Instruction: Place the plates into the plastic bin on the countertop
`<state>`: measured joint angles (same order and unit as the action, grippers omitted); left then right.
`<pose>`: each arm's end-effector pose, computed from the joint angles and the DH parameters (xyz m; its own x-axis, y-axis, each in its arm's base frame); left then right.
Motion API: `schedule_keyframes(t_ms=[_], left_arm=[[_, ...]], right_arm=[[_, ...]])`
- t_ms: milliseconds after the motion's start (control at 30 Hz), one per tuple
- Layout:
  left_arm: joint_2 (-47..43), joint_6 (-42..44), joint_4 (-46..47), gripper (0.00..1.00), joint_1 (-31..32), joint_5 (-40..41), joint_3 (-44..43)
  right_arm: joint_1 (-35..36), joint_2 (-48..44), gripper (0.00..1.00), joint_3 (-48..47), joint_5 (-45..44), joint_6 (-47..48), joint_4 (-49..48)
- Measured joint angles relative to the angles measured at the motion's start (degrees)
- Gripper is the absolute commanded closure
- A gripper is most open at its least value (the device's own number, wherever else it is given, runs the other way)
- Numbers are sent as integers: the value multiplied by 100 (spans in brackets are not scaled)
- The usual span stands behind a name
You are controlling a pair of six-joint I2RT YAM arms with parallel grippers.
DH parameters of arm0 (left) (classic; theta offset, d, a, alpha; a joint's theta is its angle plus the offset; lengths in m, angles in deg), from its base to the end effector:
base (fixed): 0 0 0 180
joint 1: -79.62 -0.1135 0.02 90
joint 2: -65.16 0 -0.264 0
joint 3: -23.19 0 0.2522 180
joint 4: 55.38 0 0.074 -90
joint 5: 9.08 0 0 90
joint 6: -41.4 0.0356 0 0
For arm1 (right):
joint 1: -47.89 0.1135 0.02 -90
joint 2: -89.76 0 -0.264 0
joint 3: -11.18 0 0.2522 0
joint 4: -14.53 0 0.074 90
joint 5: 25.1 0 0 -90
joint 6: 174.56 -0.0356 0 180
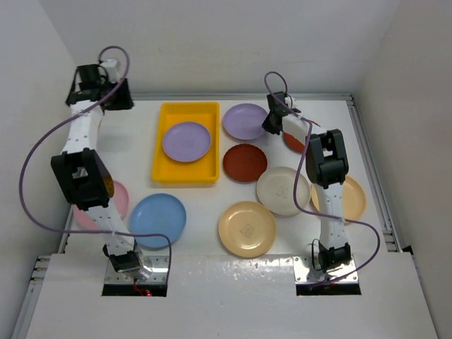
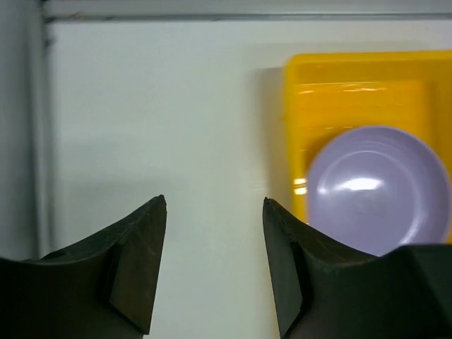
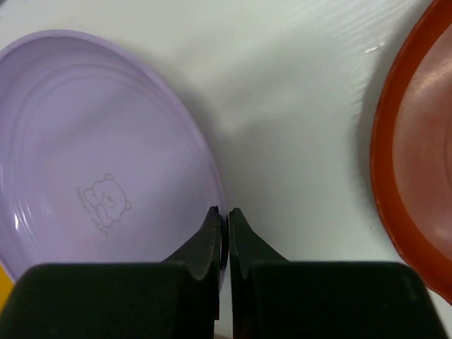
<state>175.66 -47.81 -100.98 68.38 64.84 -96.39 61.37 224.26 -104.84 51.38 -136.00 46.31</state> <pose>0.4418 0.0777 0.3362 -0.5832 -0.1024 -0.8058 0.0391 0.9873 -0.1537 0.5015 0.1116 0.1383 -0.5297 0.6549 -0.5391 0.5340 0.7512 0.3879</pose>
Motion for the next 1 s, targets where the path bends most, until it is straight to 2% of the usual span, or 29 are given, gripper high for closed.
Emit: schedule_keyframes(t_ms=[267, 433, 533, 600, 767, 1000], left_arm=[[-544, 125, 96, 41, -1742, 573, 1261], [-562, 149, 52, 41, -2400, 664, 1965], [-562, 149, 52, 41, -2590, 662, 2059], [-564, 149, 96, 41, -2638, 654, 2059], [-564, 153, 127, 41, -2684, 568, 2059], [-564, 173, 133, 41, -2815, 422, 2059]], right_arm=[[9, -697, 100, 33, -575, 402, -374], [295, -1657, 100, 116, -634, 931, -1071], [713, -1810, 100, -153, -385, 1287, -1318], [1045, -1615, 100, -529, -136, 1543, -1316], [1731, -426, 100, -1818, 411, 1912, -962], [2022, 745, 100, -1982, 796, 1996, -393]])
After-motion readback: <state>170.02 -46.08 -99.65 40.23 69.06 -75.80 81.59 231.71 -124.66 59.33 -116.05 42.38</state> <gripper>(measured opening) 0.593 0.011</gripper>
